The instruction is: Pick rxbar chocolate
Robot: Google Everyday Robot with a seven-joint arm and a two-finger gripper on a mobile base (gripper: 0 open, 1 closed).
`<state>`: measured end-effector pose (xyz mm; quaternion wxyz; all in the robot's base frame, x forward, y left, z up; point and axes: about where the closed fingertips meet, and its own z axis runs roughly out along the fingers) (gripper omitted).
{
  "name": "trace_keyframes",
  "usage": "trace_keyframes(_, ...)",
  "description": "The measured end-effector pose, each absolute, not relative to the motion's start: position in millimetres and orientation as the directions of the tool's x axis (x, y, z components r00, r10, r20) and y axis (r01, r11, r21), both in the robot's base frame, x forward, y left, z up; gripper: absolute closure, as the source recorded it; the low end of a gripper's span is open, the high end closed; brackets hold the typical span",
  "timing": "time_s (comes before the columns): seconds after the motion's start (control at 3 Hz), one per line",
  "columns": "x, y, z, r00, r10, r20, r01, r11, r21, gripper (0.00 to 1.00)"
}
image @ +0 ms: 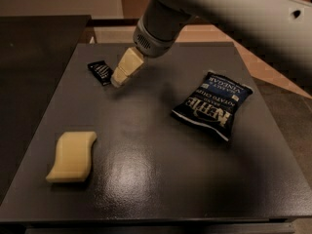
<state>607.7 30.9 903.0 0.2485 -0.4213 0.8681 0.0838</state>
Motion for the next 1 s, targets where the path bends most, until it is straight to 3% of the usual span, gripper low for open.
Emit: trace_keyframes(1.0,645,95,849,-0.685,-0.597,-0.416,-0.629,0.774,-0.075,0.0)
